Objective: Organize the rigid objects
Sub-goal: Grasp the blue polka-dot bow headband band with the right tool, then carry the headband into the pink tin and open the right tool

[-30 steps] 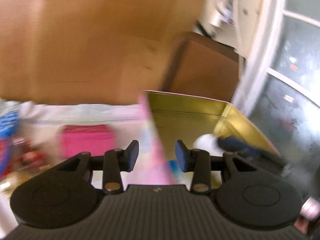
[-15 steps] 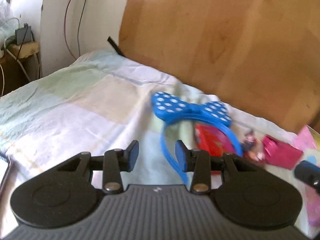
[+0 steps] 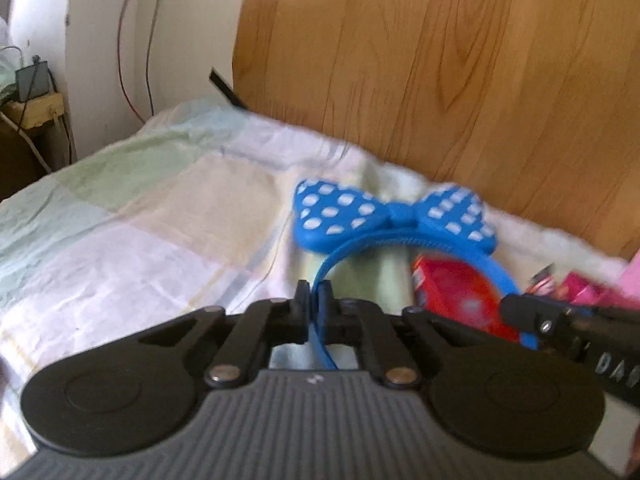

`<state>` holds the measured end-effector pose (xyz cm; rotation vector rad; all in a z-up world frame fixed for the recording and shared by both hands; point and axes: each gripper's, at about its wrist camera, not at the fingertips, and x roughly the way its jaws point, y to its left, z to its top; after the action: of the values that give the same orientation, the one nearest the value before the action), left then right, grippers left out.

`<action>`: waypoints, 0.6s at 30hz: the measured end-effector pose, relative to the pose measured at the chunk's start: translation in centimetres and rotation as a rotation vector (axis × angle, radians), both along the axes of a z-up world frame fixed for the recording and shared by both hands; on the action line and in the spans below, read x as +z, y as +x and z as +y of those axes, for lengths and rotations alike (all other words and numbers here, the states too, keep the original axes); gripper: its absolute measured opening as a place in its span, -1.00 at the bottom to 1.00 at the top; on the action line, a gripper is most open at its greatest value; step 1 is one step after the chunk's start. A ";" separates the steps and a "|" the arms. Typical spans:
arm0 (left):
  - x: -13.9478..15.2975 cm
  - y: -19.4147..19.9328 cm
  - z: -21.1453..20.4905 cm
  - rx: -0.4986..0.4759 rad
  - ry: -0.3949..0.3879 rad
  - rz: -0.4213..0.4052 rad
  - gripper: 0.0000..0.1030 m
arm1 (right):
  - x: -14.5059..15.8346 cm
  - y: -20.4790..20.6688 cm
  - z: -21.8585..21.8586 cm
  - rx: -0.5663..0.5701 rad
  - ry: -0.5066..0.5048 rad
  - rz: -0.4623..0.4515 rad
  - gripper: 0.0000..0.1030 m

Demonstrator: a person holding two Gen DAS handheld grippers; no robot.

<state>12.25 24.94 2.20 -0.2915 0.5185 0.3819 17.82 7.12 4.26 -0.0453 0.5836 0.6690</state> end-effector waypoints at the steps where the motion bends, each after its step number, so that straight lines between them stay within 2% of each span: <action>1: 0.6 -0.8 -0.1 -0.001 -0.015 -0.034 -0.89 | 0.4 -1.0 -0.3 -0.005 0.002 -0.044 -0.74; 4: 2.2 -2.8 -2.0 -0.014 0.000 -0.103 -0.89 | 1.4 -3.7 -1.9 -0.037 0.044 -0.140 -0.75; 7: 3.3 -3.2 -5.1 -0.077 0.031 -0.120 -0.88 | 2.3 -5.4 -4.6 -0.100 0.088 -0.195 -0.76; 10: 4.3 -2.5 -8.5 -0.146 0.044 -0.129 -0.87 | 3.1 -6.3 -8.0 -0.164 0.088 -0.252 -0.76; 18: 6.0 1.3 -21.2 -0.403 0.051 -0.124 -0.86 | 3.5 -7.1 -21.4 -0.387 0.094 -0.262 -0.76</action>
<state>13.55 3.77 8.18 -0.1548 0.4319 -0.0143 10.71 -14.24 7.75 0.0662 0.2949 0.3062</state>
